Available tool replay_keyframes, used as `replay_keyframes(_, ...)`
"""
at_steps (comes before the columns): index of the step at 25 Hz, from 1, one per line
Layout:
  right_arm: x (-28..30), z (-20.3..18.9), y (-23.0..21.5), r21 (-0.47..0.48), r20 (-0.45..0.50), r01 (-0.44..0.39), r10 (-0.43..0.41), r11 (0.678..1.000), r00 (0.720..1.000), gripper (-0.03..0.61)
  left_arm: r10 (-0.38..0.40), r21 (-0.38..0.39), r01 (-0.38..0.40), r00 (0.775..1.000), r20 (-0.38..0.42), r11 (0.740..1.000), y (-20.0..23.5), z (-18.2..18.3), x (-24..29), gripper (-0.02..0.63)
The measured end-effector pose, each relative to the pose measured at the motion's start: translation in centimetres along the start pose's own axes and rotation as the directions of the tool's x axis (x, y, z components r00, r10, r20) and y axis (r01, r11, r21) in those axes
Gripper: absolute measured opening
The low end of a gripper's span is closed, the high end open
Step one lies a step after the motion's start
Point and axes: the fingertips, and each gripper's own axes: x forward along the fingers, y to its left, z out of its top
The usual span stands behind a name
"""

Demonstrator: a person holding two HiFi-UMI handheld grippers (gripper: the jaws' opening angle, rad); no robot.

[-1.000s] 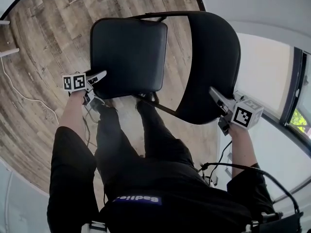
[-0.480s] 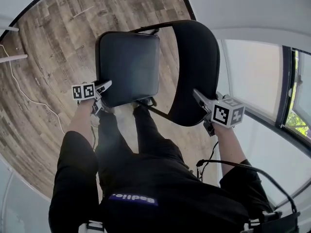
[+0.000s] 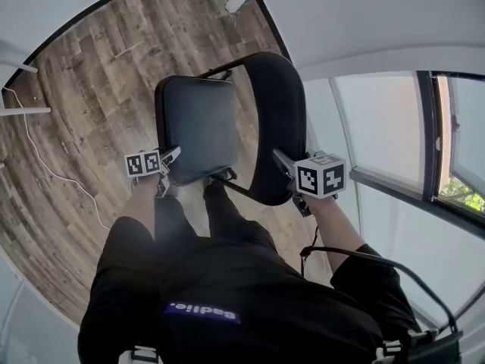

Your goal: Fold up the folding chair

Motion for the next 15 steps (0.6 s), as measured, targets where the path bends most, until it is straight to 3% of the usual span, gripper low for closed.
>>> replay_keyframes(3, -0.9, 0.3, 0.8, -0.041, -0.02, 0.007, -0.008, 0.999, 1.0, 0.08, -0.005, -0.003, 0.005, 1.0, 0.016, 1.0, -2.8, 0.0, -0.2, 0.259)
replay_keyframes(8, -2.6, 0.7, 1.7, 0.023, -0.004, -0.027, 0.027, 0.999, 1.0, 0.086, -0.025, -0.013, 0.025, 0.999, 0.046, 1.0, -6.8, -0.3, -0.4, 0.24)
replay_keyframes(15, -4.5, 1.2, 3.1, 0.016, -0.006, -0.045, 0.045, 0.999, 0.999, 0.106, -0.045, -0.034, 0.048, 0.996, 0.081, 0.998, -12.7, -0.5, 0.1, 0.218)
